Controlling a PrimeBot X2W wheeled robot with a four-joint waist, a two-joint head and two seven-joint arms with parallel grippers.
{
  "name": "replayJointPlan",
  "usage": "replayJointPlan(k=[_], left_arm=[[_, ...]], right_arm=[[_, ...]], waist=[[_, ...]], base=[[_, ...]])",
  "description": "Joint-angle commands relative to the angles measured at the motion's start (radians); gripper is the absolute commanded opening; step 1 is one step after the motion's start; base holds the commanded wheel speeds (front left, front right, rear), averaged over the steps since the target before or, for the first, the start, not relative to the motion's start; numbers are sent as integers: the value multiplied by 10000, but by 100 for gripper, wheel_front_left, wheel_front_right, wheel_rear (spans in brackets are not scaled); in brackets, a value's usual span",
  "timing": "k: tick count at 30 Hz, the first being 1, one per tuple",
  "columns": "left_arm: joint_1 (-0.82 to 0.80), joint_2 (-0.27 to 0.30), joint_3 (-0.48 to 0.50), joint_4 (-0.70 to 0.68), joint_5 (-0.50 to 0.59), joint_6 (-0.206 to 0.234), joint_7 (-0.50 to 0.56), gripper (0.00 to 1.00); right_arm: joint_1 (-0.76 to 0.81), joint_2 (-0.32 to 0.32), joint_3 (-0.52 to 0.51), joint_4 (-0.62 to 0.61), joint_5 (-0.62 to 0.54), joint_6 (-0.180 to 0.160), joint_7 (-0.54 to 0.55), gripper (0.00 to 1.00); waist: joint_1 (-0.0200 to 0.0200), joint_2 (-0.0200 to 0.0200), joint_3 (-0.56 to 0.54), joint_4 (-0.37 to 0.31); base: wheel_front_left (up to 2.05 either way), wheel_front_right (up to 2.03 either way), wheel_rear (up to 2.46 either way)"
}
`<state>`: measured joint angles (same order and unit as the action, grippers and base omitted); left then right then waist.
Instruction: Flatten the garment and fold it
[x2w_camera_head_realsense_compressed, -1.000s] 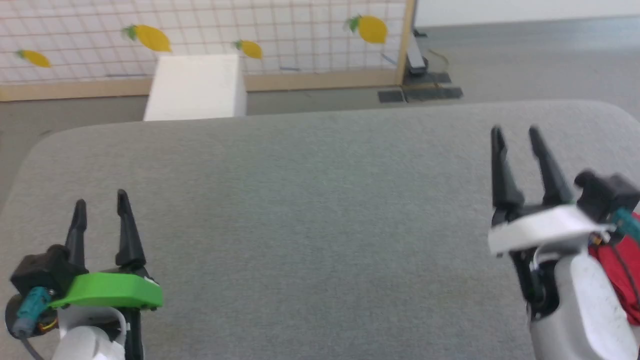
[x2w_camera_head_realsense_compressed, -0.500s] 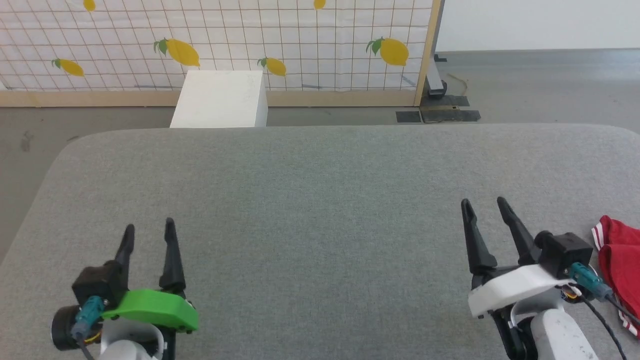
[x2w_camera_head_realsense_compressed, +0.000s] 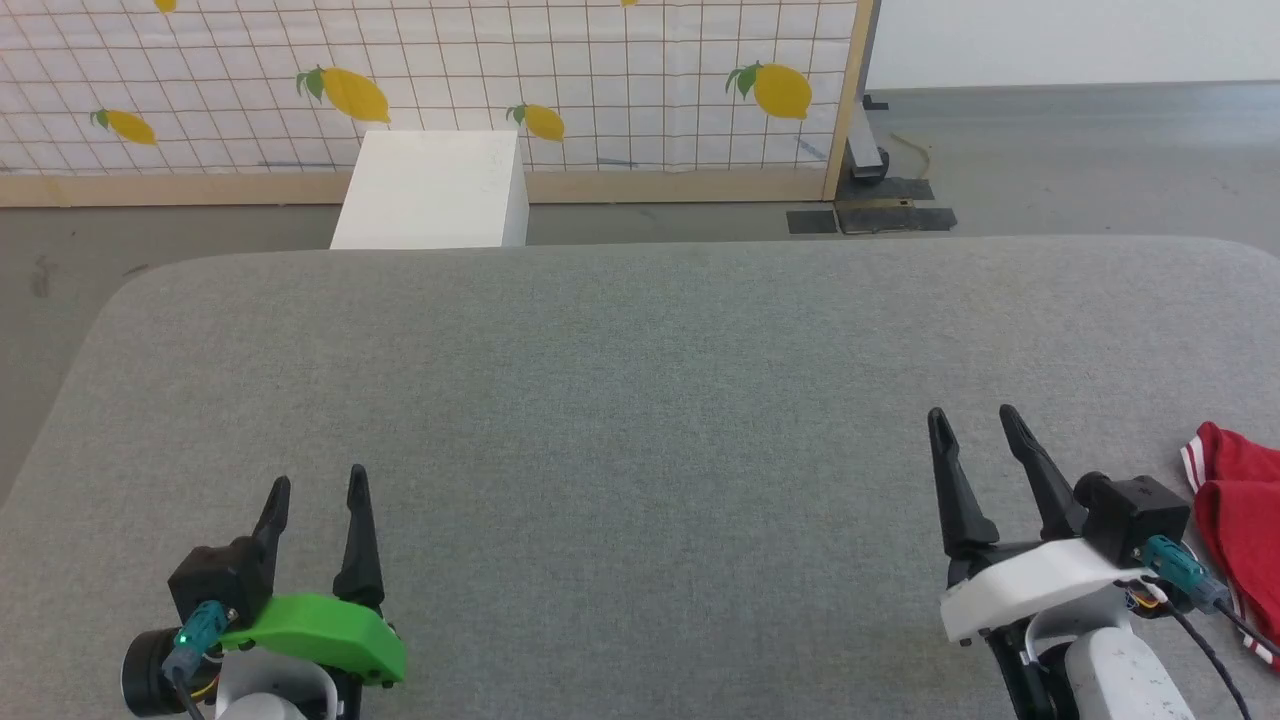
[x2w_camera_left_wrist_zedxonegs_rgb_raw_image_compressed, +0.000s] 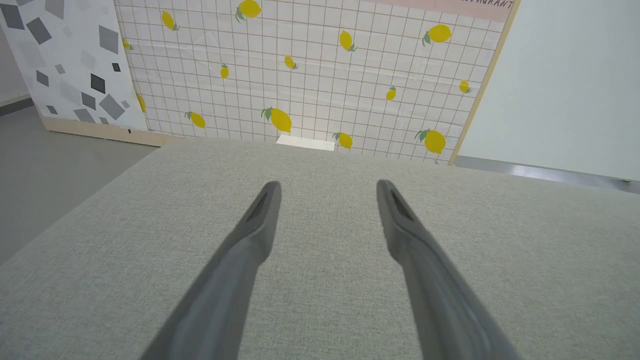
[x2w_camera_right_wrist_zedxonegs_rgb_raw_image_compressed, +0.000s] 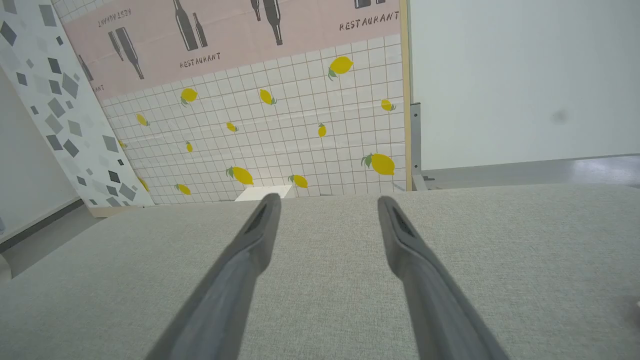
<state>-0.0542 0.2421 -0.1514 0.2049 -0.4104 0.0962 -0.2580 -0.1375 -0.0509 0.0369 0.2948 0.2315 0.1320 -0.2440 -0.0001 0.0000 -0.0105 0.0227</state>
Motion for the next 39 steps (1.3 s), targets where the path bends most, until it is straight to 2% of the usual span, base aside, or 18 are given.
replayJointPlan(k=[1,7,8,39], left_arm=[[-140,-54,-5,38,35,-61,-37,100],[-187,-60,21,71,132,-82,-37,100],[-70,-10,22,67,75,-35,2,0],[77,-458,375,-431,1024,-257,620,0]], right_arm=[[101,6,9,33,48,-13,-78,100],[68,6,49,107,29,-13,-65,100],[0,0,36,78,-2,0,0,0],[325,0,-67,-634,-550,-3,591,0]], waist=[[1,0,7,-4],[1,0,1,-36],[1,0,0,-36],[1,0,27,-84]], base=[[0,0,0],[0,0,0],[0,0,0],[0,0,0]])
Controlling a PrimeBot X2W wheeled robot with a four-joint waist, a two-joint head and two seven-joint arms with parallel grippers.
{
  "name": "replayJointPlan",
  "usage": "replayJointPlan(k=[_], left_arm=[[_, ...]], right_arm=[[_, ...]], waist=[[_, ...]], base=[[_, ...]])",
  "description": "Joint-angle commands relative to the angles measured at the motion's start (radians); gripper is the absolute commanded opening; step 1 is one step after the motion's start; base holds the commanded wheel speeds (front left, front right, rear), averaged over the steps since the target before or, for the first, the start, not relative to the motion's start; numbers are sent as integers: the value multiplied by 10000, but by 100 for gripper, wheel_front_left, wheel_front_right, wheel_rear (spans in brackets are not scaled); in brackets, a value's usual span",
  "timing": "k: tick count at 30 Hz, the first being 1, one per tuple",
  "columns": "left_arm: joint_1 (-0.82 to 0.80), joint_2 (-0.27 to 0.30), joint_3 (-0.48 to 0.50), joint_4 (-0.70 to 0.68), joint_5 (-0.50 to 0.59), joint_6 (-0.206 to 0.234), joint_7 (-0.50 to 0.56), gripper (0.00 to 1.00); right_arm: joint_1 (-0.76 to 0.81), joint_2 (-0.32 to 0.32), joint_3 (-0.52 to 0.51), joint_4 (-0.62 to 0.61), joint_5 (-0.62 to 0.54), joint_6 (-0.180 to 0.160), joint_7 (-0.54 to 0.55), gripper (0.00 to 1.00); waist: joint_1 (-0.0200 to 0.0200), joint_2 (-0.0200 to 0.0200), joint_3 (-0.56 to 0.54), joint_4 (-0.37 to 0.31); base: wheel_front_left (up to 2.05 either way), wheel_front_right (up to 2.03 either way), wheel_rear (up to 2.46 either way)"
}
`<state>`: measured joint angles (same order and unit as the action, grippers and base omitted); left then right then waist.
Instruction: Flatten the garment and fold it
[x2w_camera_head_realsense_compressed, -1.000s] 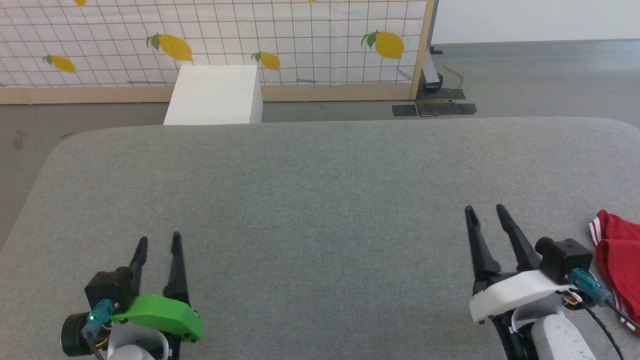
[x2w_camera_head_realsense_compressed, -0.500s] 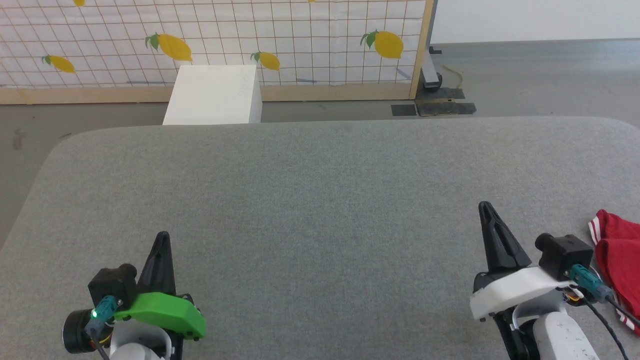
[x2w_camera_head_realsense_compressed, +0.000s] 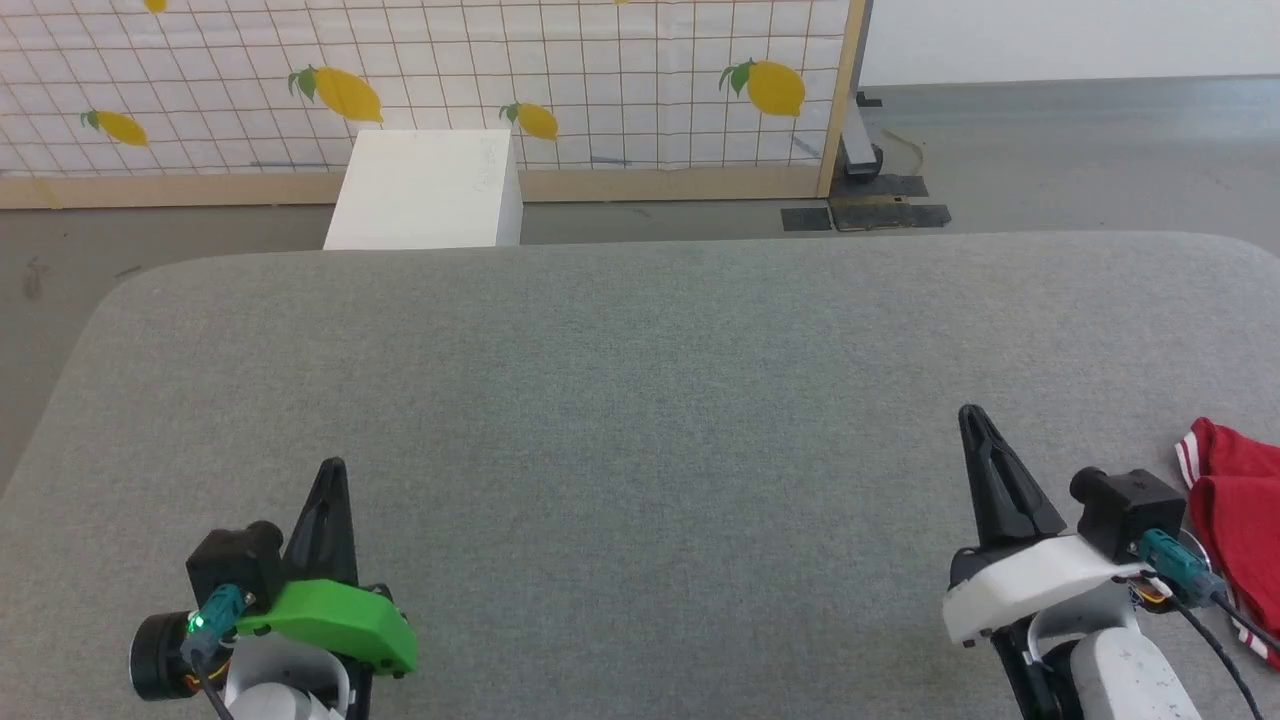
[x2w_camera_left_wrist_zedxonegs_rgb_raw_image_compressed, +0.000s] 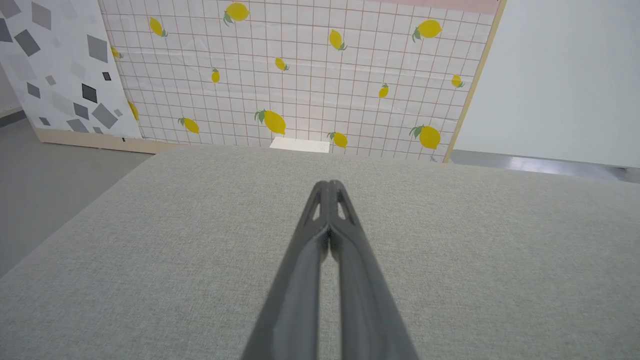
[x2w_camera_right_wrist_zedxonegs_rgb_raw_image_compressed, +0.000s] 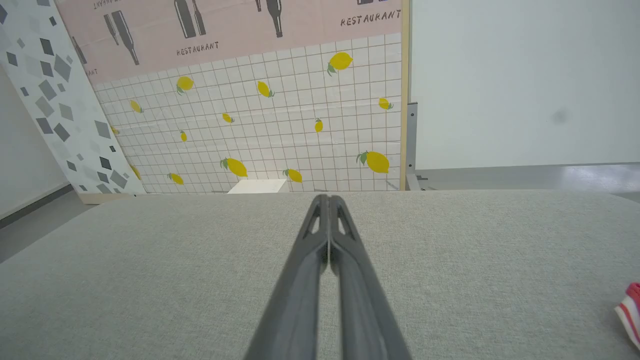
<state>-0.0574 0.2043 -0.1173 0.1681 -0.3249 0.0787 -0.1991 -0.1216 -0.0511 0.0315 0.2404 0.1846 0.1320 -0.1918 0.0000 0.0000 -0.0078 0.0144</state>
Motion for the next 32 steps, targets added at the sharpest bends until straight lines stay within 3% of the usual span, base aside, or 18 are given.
replayJointPlan(k=[1,32], left_arm=[[114,-97,46,-81,205,-91,53,0],[277,-609,446,-648,1284,-338,740,0]], right_arm=[[178,2,-17,-116,-100,-3,90,0],[546,4,-123,-927,-719,-7,739,0]], waist=[[0,0,1,-2],[0,0,28,-52]], base=[[0,0,0],[0,0,0]])
